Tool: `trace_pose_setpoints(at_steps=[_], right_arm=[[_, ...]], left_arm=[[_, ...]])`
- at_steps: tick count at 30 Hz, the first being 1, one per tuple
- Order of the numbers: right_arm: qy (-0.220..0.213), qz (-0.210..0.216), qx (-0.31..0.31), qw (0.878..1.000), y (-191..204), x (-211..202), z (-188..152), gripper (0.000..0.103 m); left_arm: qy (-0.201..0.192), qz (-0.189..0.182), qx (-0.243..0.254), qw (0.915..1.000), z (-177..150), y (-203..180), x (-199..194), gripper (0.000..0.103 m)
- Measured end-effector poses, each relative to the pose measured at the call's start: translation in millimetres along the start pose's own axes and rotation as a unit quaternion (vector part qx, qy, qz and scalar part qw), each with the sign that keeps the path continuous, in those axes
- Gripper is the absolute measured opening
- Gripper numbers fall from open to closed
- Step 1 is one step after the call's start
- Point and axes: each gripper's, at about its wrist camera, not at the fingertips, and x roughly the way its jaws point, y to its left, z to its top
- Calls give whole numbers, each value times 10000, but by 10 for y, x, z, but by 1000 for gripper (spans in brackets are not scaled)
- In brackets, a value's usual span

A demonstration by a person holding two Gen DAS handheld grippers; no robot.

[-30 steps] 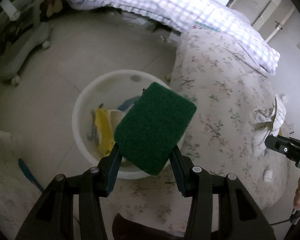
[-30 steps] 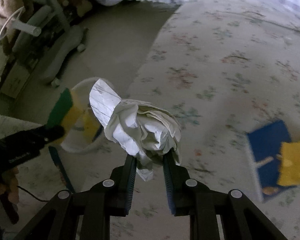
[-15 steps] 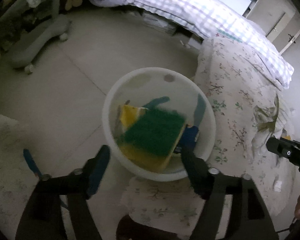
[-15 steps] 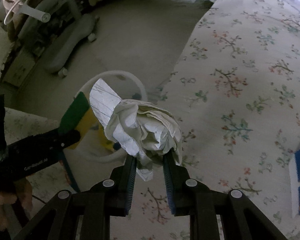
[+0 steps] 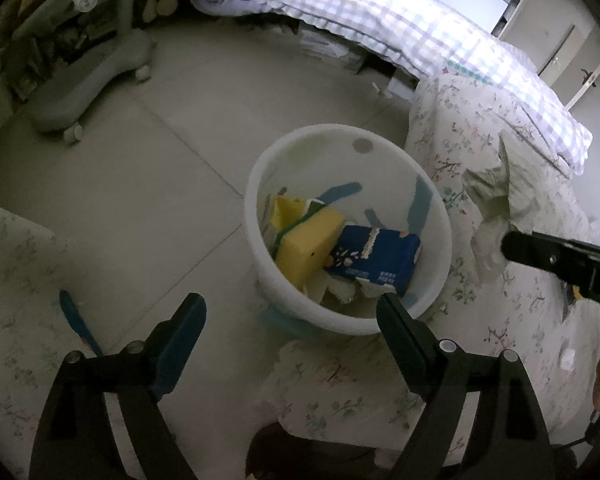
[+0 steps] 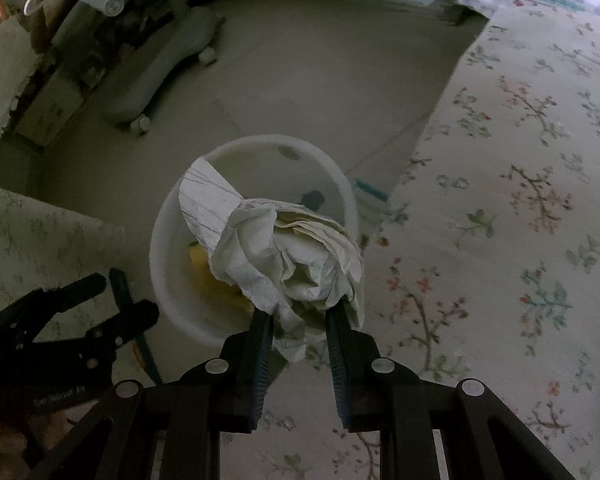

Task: Collect trash
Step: 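Open the right tool to drop the white paper into the wastebasket, then reach and grasp the yellow snack bag with the right tool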

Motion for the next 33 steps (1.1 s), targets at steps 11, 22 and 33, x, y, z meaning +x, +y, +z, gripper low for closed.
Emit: trace_pose_setpoints(at_steps=[11,22,33], right_arm=[[-27,81,-41,10000,79,115,125,30],[-246,5,110,9996,-75,-182,154,57],[-494,-672,398,9957,-822,-1045,-248,62]], left_arm=[[54,84,-13,9999,-37,91,29,90],[17,-37,90,10000,-35,-78,-43,97],[9,-298,654,9974,-47,-748,-192,101]])
